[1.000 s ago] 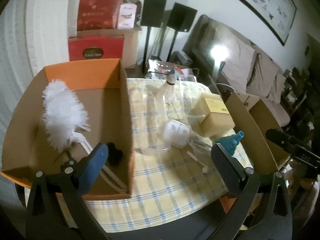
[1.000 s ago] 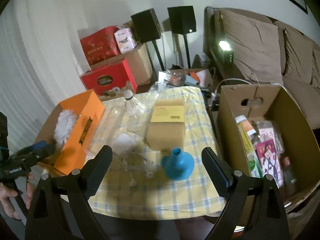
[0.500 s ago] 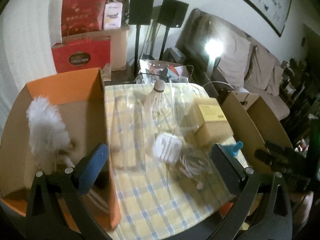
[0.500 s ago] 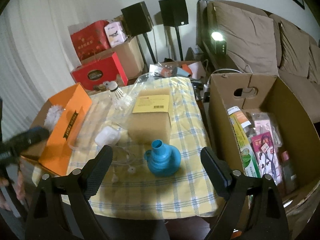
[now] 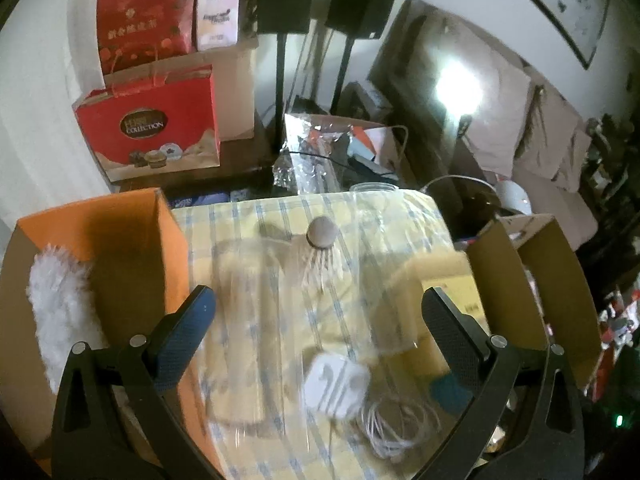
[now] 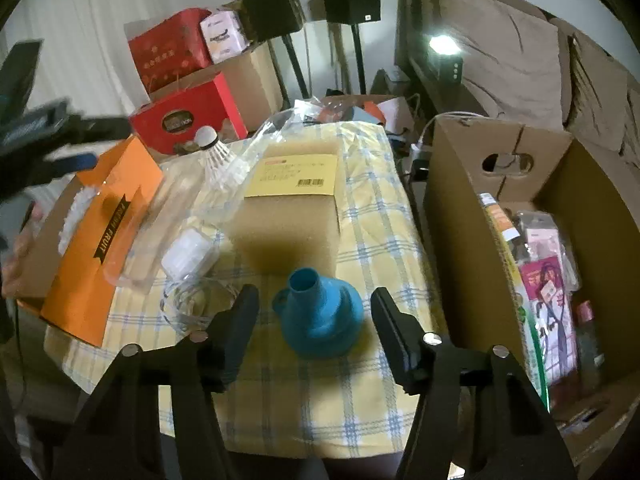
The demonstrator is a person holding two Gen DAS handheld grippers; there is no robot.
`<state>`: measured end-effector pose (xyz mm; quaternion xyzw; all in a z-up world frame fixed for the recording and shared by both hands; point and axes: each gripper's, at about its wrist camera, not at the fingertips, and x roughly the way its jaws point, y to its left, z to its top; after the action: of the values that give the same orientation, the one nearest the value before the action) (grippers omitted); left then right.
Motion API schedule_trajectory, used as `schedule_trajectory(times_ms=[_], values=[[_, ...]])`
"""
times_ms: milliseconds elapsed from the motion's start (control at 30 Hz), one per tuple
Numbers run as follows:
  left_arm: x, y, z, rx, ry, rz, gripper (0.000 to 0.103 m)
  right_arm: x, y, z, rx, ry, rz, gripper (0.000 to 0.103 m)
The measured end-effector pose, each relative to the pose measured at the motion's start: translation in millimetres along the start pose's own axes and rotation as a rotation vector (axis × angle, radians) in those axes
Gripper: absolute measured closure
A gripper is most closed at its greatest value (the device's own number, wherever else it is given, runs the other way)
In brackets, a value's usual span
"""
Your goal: Organize objects
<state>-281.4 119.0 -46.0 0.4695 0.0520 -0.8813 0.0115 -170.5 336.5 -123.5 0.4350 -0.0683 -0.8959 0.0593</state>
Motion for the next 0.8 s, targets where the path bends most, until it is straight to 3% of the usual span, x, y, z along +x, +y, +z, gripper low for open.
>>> schedule_trajectory(times_ms=[100, 333, 633, 800], values=[[17, 3, 12, -0.021, 0.016, 0.008, 0.005, 6, 1, 2, 0.001, 0.006, 0.008, 0.048], [57, 0, 29, -0.009, 0.066, 0.031, 0.027, 18, 6, 2, -0.014, 0.014, 0.000, 0.048], [89, 1, 36, -0.002, 0.084, 0.062, 0.029, 33, 3, 4, -0.009, 0.029, 0.013, 0.054], [99, -1, 38, 0.008, 0.100, 0.053, 0.032, 36, 2, 6, -0.018, 0.025, 0.000, 0.065]])
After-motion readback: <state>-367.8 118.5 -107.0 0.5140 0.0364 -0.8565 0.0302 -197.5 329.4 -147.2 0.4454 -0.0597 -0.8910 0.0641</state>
